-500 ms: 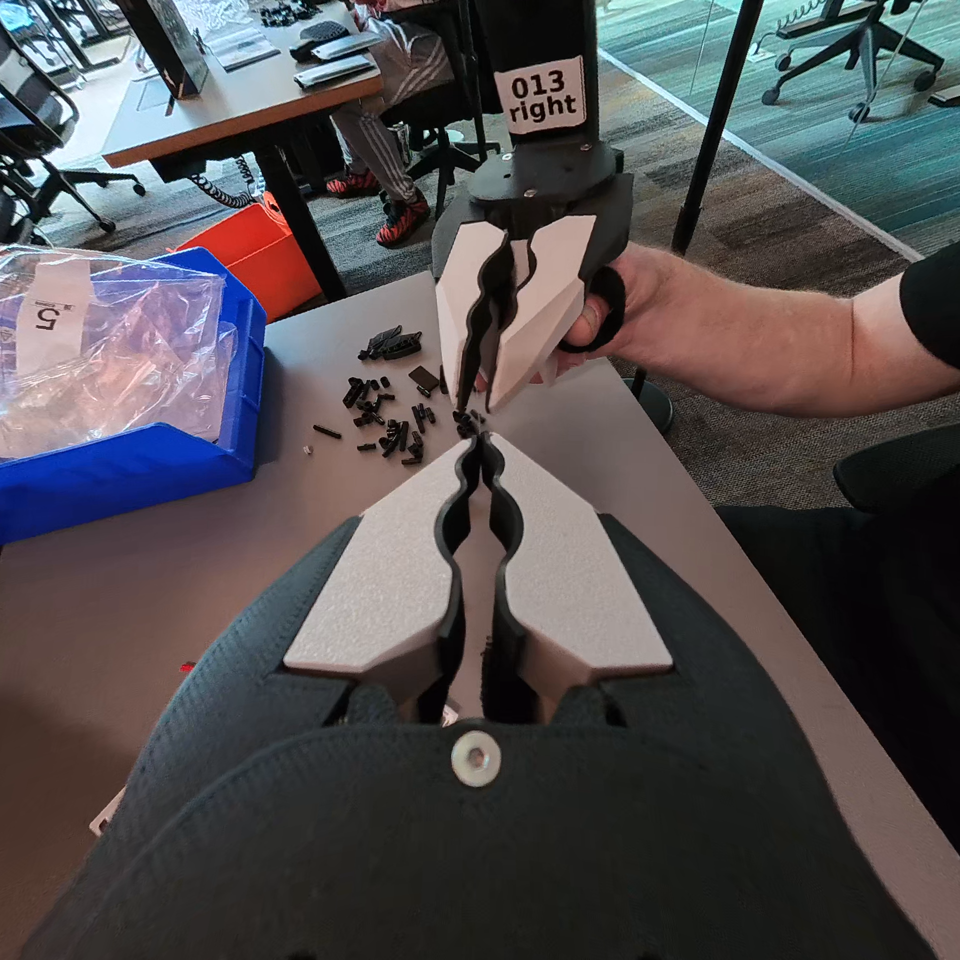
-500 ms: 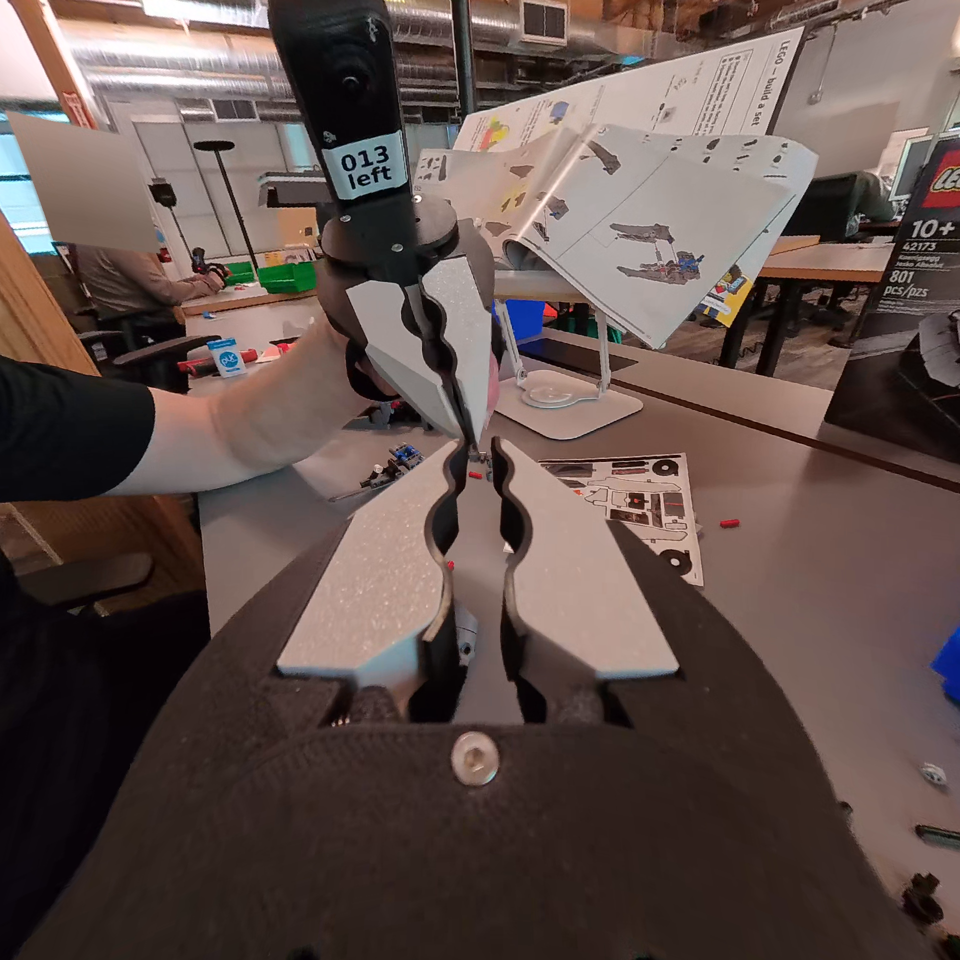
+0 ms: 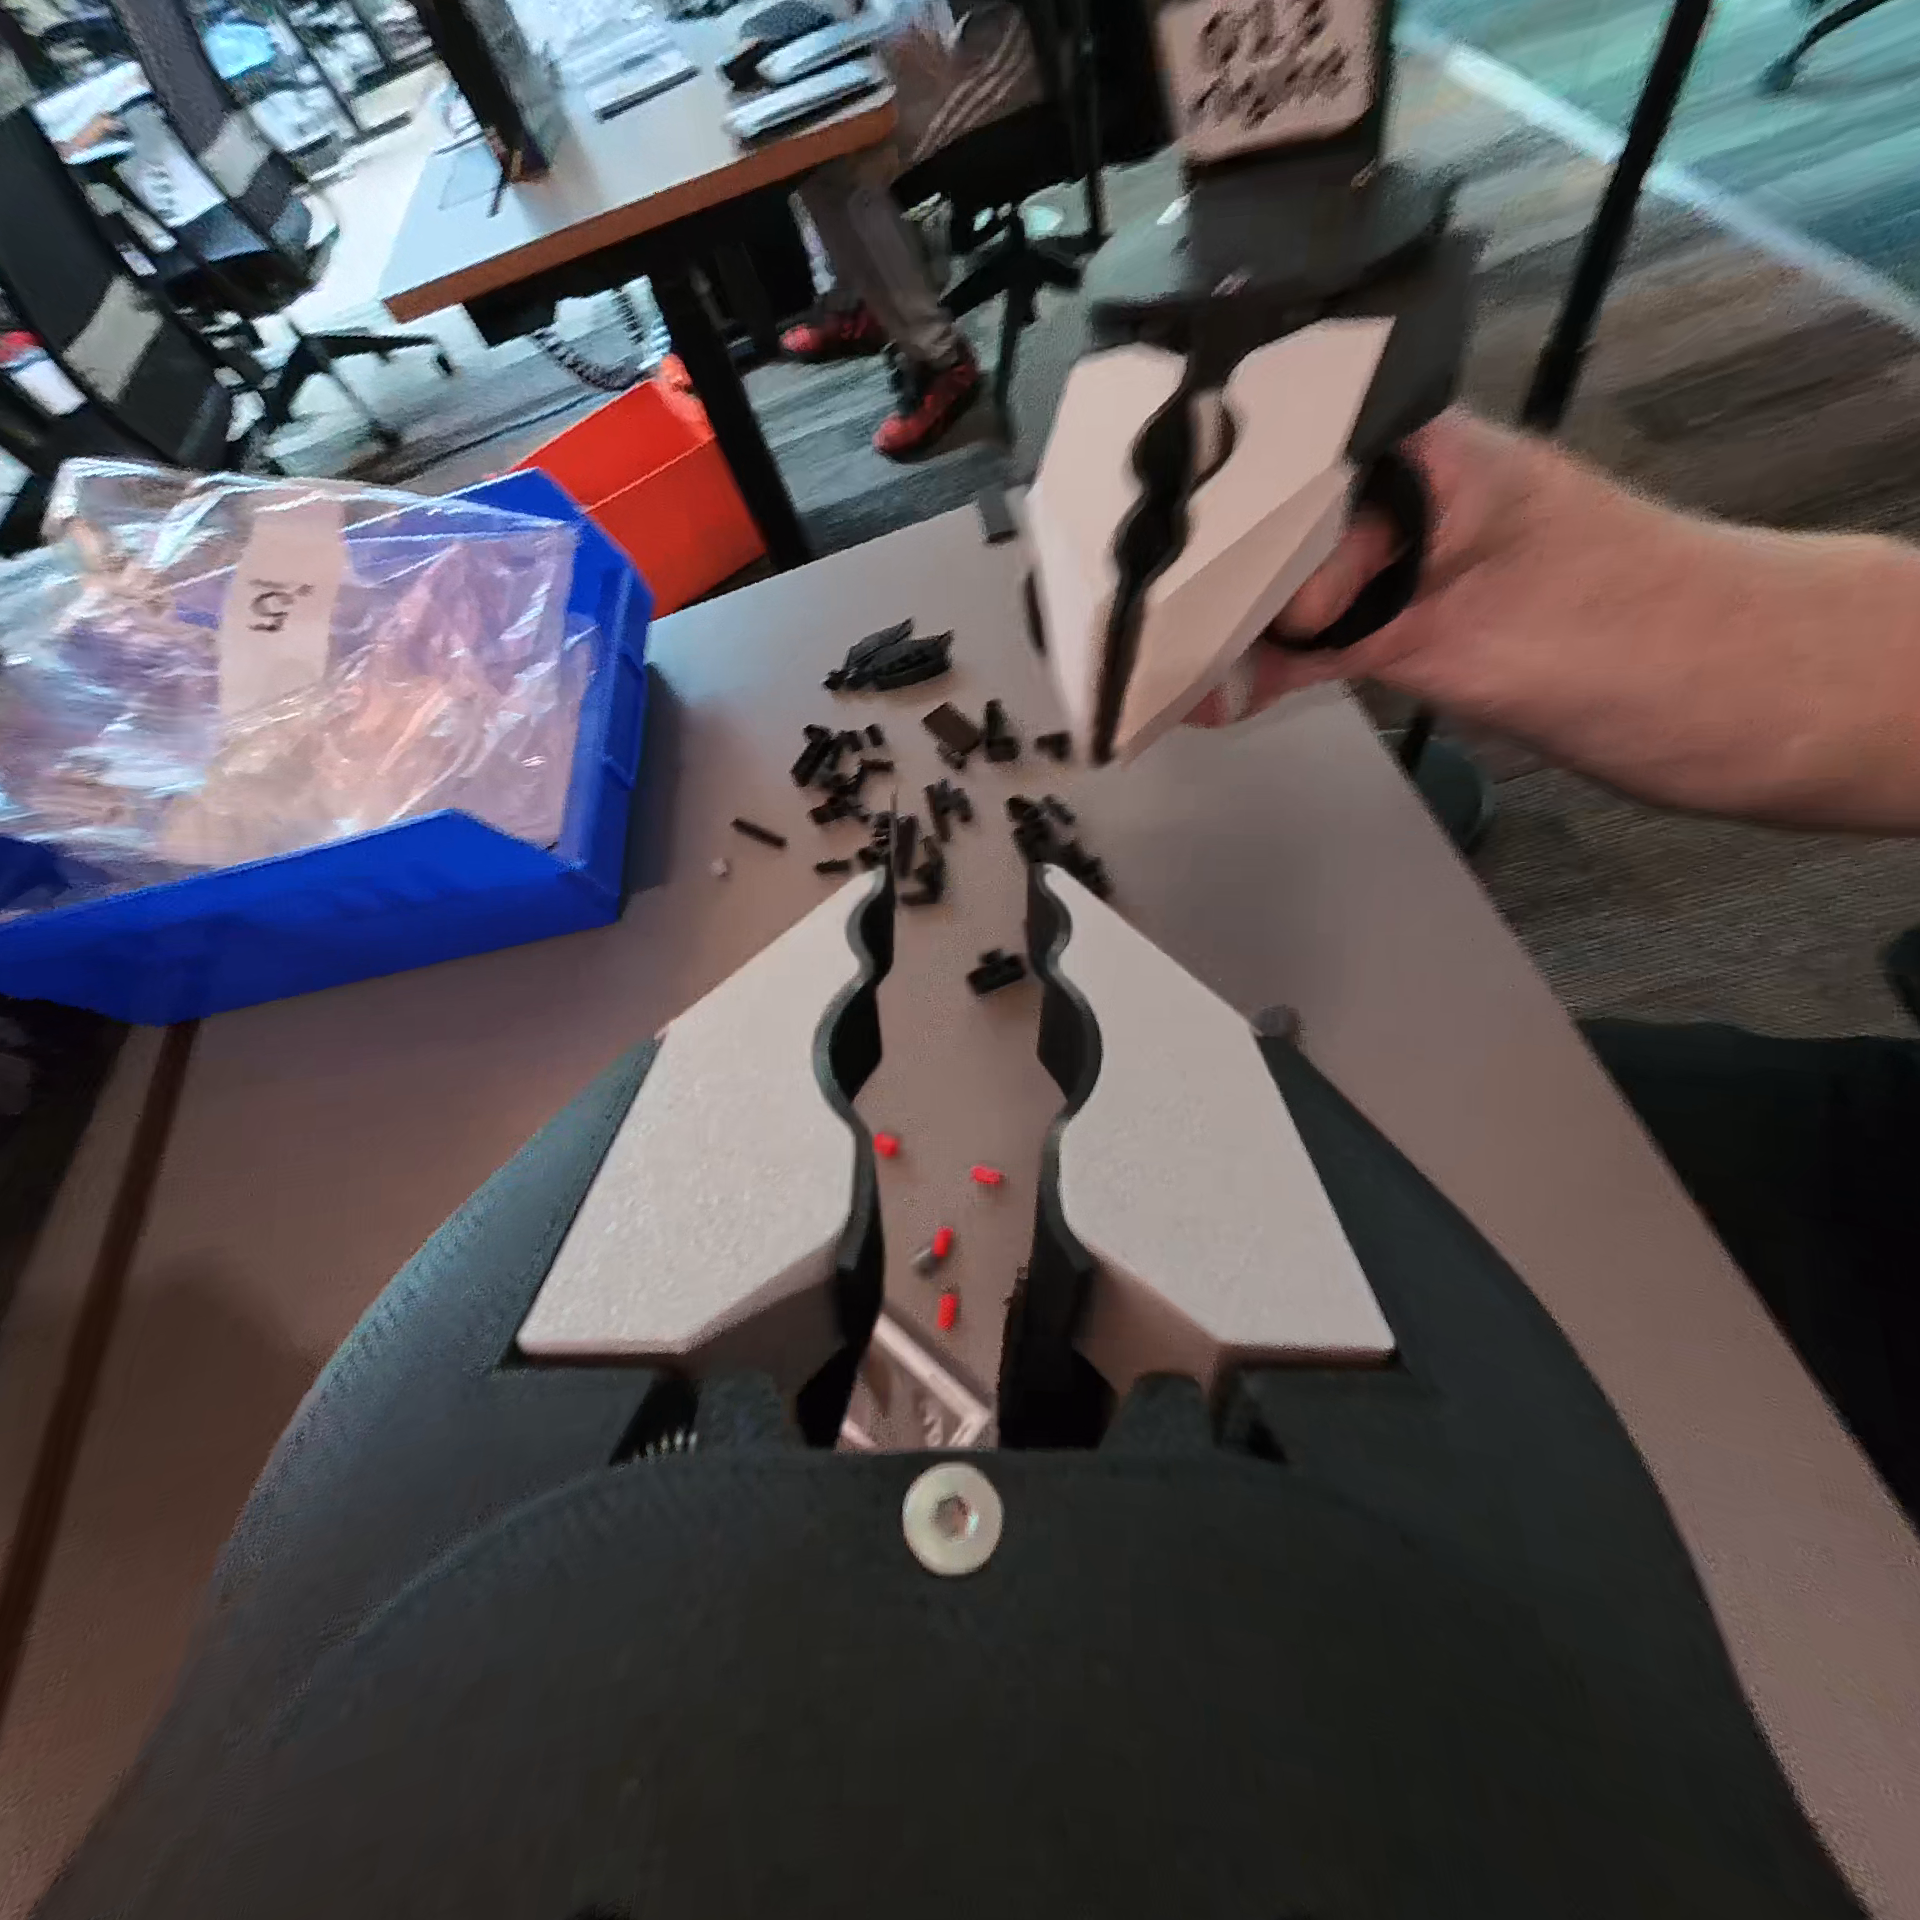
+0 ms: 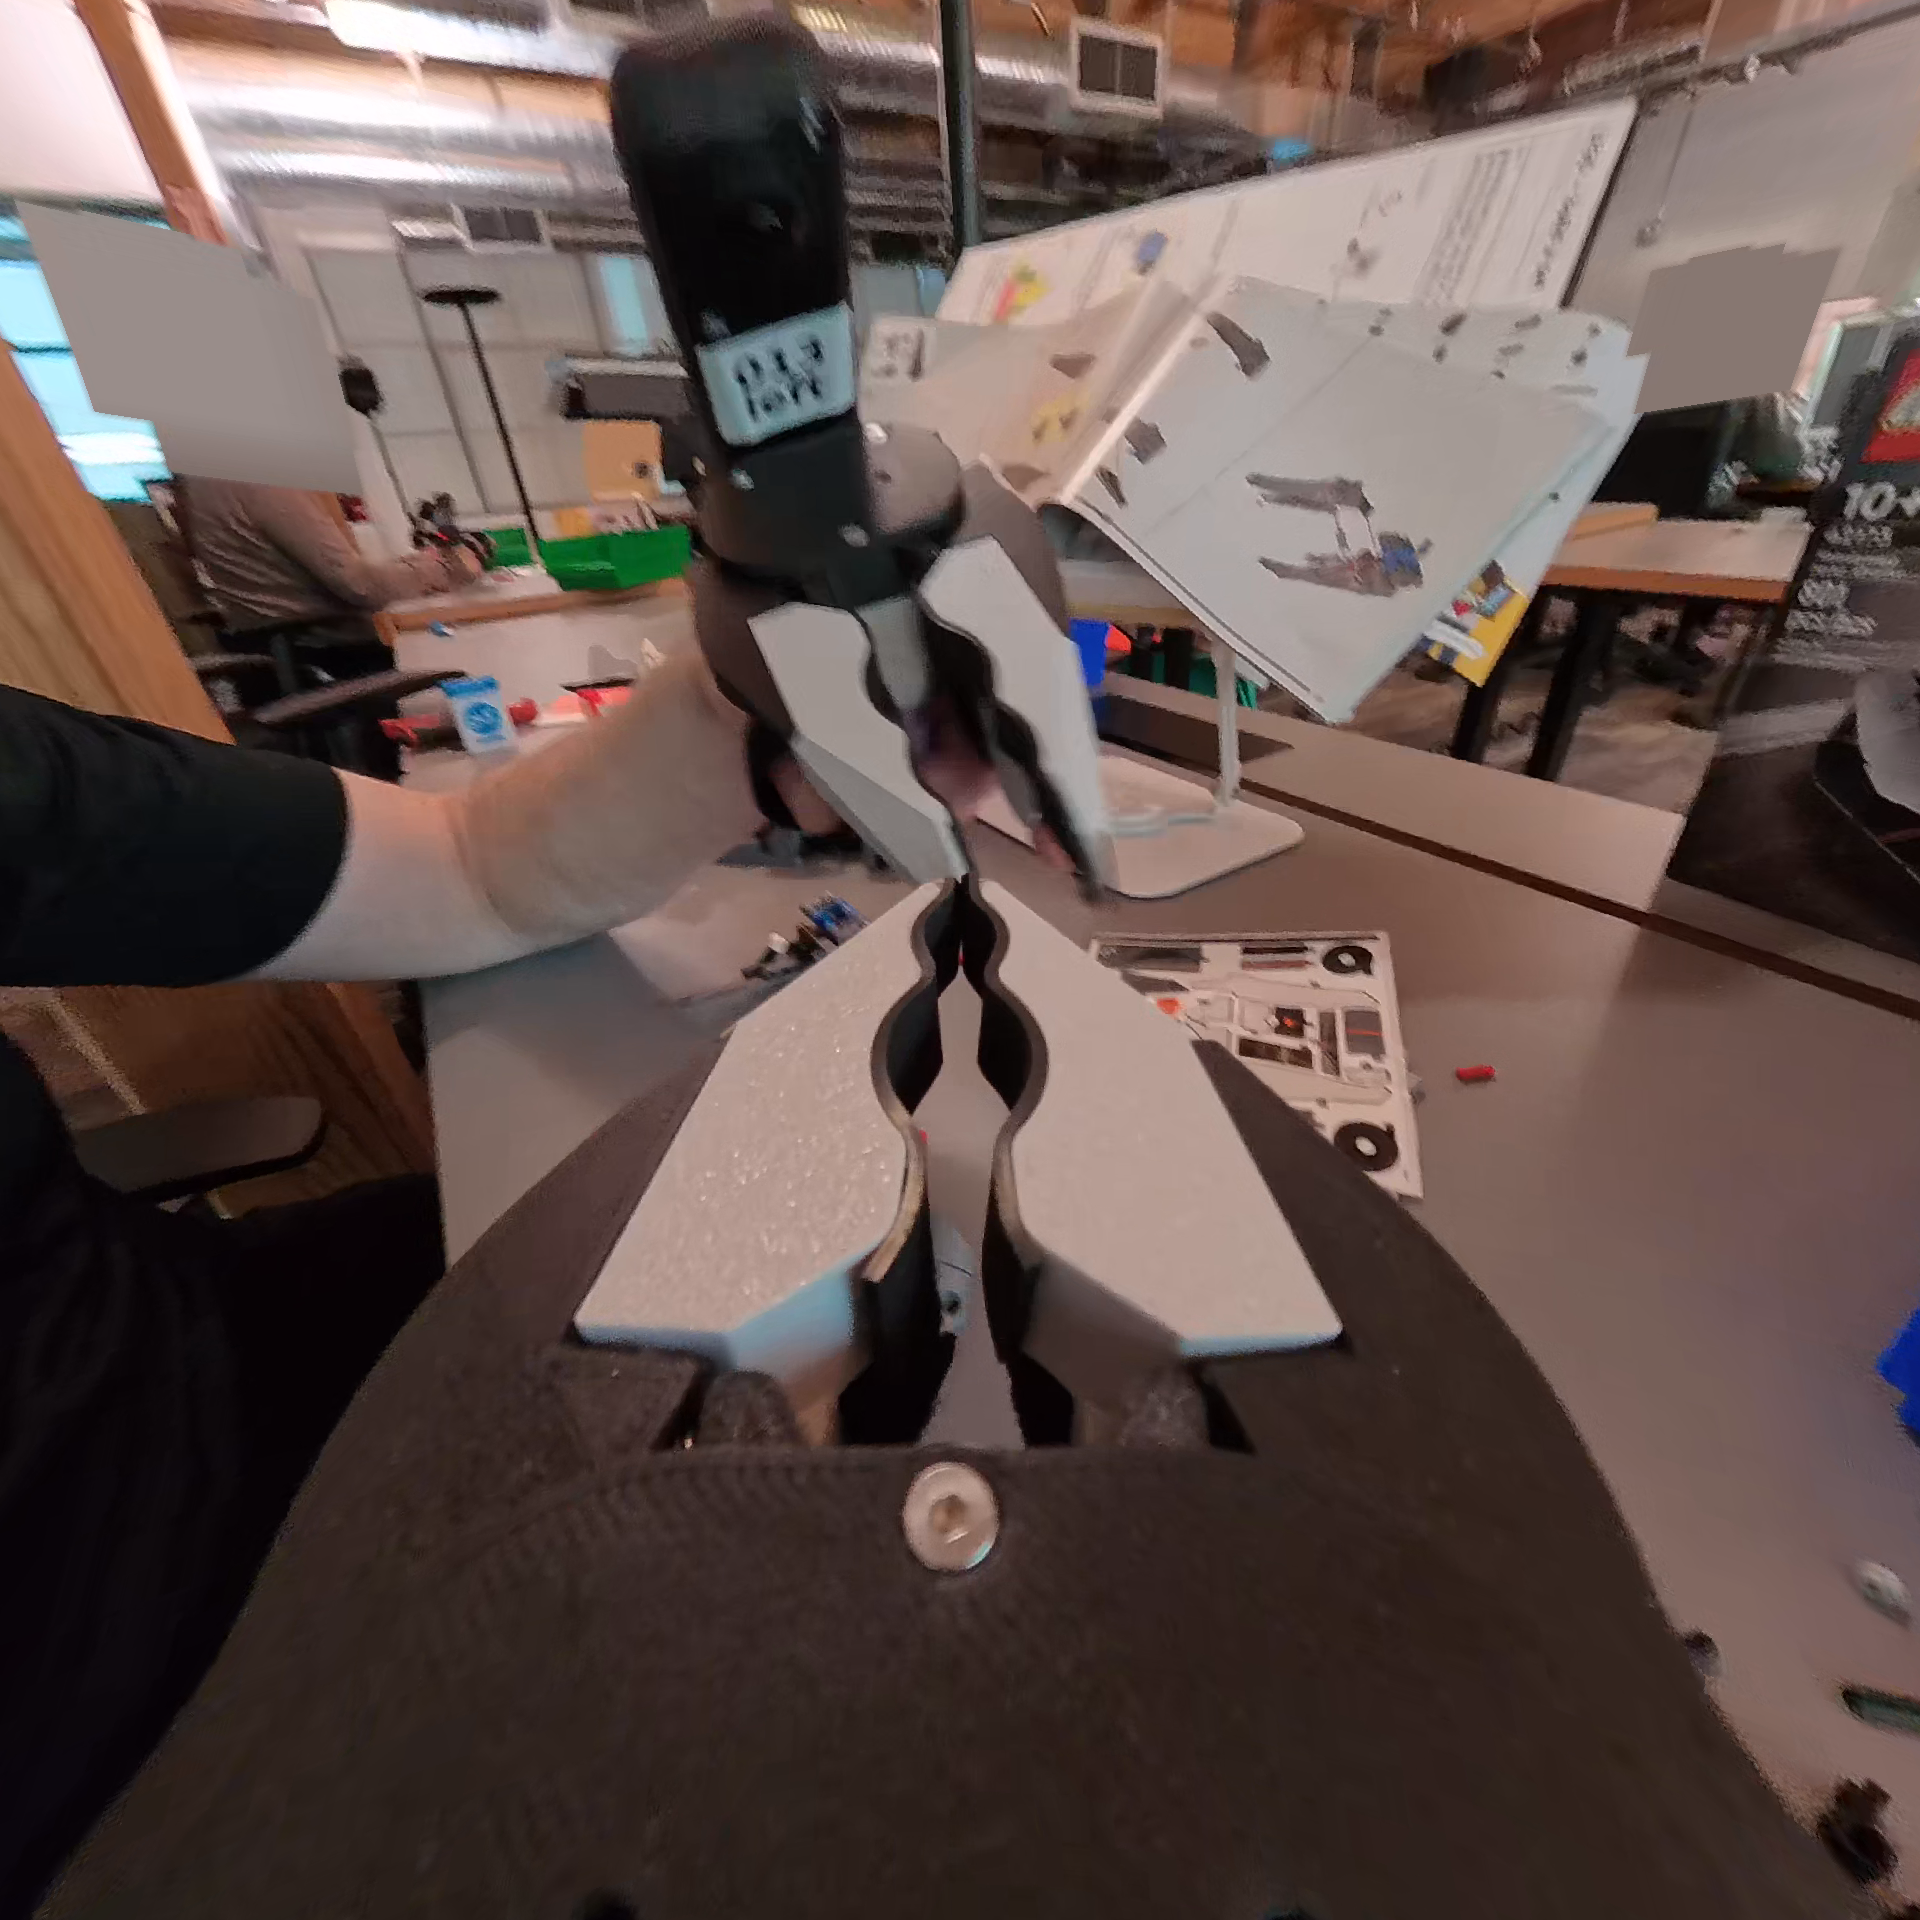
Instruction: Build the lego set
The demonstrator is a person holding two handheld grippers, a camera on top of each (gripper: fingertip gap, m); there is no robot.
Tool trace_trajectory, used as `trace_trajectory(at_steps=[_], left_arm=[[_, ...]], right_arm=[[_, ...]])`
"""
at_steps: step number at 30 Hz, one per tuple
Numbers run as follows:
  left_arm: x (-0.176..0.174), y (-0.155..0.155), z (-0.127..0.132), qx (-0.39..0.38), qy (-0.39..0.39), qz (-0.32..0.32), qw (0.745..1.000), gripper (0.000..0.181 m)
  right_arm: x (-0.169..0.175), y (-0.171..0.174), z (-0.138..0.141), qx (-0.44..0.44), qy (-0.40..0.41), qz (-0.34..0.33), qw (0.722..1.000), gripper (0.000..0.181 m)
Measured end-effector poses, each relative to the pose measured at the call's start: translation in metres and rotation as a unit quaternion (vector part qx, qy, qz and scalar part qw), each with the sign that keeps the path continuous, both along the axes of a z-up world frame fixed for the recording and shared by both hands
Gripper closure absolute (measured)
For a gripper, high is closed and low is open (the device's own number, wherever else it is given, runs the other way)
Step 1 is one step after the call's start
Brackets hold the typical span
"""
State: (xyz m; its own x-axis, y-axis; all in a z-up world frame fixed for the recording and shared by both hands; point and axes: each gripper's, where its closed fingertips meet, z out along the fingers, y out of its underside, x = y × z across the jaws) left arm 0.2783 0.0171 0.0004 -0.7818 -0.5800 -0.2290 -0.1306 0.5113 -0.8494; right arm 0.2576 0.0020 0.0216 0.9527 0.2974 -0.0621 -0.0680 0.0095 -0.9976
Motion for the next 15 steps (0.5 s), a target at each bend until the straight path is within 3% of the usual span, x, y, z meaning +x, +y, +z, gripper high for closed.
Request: trace_trajectory(at_steps=[3,5,10,11,15], left_arm=[[0.002,0.004,0.002,0.007,-0.013,0.007,1.000,0.141],[-0.001,0.003,-0.001,0.029,-0.014,-0.002,0.999,0.139],[-0.009,-0.005,-0.001,0.003,0.003,-0.029,1.000,0.160],[-0.012,-0.008,-0.002,-0.001,0.010,-0.040,0.999,0.163],[-0.018,-0.016,-0.003,-0.005,0.016,-0.059,0.998,0.167]], right_arm=[[0.001,-0.008,0.009,0.011,0.002,-0.007,1.000,0.181],[0.007,-0.011,0.006,0.010,0.019,-0.010,1.000,0.181],[0.022,-0.013,-0.005,0.002,0.018,-0.064,0.998,0.181],[0.023,-0.012,-0.007,-0.003,0.010,-0.073,0.997,0.172],[0.017,-0.008,-0.010,-0.010,-0.007,-0.063,0.998,0.169]])
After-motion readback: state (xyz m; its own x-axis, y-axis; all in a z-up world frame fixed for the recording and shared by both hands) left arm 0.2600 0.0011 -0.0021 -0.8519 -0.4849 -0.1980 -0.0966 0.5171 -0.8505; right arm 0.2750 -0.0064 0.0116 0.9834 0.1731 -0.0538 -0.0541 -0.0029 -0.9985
